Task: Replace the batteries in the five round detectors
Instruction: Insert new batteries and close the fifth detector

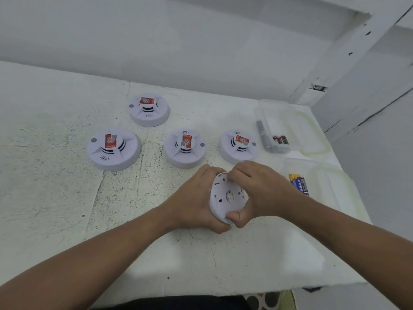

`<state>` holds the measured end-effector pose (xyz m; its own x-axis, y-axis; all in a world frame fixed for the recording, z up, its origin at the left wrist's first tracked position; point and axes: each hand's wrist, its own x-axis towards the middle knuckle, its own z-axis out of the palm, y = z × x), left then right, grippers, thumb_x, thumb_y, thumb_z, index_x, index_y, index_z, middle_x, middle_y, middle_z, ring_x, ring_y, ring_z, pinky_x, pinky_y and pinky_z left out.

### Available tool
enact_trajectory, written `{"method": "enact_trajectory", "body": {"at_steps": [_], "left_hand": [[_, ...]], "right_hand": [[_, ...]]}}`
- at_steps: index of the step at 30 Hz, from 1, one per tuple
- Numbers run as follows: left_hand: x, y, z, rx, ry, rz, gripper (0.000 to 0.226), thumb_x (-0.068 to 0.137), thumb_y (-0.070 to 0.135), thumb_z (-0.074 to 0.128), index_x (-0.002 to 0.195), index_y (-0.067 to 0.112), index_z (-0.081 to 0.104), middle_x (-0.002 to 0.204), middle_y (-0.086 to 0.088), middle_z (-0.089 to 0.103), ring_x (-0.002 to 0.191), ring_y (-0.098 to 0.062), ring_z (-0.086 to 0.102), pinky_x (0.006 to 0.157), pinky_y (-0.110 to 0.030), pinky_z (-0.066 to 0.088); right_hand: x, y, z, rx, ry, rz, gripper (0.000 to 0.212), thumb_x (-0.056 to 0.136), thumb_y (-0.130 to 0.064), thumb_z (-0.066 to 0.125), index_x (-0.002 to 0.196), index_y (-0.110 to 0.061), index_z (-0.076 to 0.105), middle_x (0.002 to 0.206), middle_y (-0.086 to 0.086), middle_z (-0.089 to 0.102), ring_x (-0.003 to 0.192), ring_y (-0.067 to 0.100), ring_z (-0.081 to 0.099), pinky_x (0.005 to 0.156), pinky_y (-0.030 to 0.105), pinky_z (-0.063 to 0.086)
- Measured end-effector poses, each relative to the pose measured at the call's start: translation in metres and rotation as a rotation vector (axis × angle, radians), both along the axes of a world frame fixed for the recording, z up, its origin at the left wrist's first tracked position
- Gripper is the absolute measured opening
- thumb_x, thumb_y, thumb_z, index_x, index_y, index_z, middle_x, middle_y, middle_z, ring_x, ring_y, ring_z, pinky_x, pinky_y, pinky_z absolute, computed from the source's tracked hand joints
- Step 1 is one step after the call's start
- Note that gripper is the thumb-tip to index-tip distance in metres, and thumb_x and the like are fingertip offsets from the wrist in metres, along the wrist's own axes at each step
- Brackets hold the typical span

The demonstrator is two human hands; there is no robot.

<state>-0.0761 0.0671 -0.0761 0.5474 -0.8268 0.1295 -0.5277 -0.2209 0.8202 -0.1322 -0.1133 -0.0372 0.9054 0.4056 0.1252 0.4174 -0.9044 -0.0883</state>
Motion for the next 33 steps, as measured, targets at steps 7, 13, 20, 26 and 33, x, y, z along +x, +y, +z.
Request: {"method": "enact_trajectory", "body": {"at_steps": [7, 13, 20, 26, 33], "left_hand": [[0.0, -0.002, -0.007, -0.018, -0.063, 0.018, 0.083, 0.051, 0.033, 0.088, 0.122, 0.016, 0.048, 0.109, 0.012, 0.046, 0.1, -0.005, 0.043, 0.081, -0.017, 0.038], [-0.002, -0.003, -0.011, -0.018, -0.127, 0.048, 0.079, 0.051, 0.037, 0.085, 0.118, 0.015, 0.051, 0.106, 0.009, 0.047, 0.096, -0.011, 0.045, 0.08, -0.022, 0.04], [-0.001, -0.003, -0.007, 0.013, -0.195, 0.07, 0.074, 0.05, 0.054, 0.071, 0.111, 0.018, 0.053, 0.098, 0.009, 0.048, 0.089, -0.009, 0.043, 0.08, -0.026, 0.037], [0.002, 0.001, 0.002, 0.184, -0.141, 0.061, 0.087, 0.041, 0.072, 0.06, 0.118, 0.035, 0.044, 0.104, 0.026, 0.042, 0.1, 0.006, 0.036, 0.089, -0.025, 0.02], [0.002, 0.004, 0.017, 0.203, 0.151, 0.158, 0.062, 0.042, 0.062, 0.077, 0.097, 0.045, 0.055, 0.093, 0.025, 0.061, 0.089, 0.006, 0.054, 0.092, -0.041, 0.037]], "right_hand": [[0.0, 0.002, -0.001, 0.01, 0.008, -0.022, 0.063, 0.058, -0.066, 0.054, 0.077, -0.006, 0.06, 0.067, 0.002, 0.054, 0.056, 0.019, 0.047, 0.048, 0.026, 0.04], [-0.003, 0.004, -0.005, 0.058, -0.02, -0.086, 0.059, 0.057, -0.063, 0.054, 0.071, -0.005, 0.056, 0.063, 0.001, 0.049, 0.054, 0.018, 0.042, 0.048, 0.025, 0.036], [-0.008, 0.003, -0.007, 0.138, 0.027, -0.146, 0.06, 0.057, -0.062, 0.057, 0.08, -0.006, 0.059, 0.07, 0.001, 0.055, 0.06, 0.019, 0.05, 0.052, 0.025, 0.041], [-0.026, -0.001, 0.001, 0.411, 0.215, -0.335, 0.053, 0.067, -0.053, 0.077, 0.107, -0.022, 0.062, 0.097, -0.014, 0.059, 0.085, 0.002, 0.055, 0.074, 0.012, 0.046], [-0.048, 0.005, -0.005, 0.849, 0.459, -0.46, 0.048, 0.077, -0.008, 0.058, 0.119, -0.03, 0.055, 0.125, -0.012, 0.056, 0.117, -0.001, 0.051, 0.089, 0.024, 0.053]]}}
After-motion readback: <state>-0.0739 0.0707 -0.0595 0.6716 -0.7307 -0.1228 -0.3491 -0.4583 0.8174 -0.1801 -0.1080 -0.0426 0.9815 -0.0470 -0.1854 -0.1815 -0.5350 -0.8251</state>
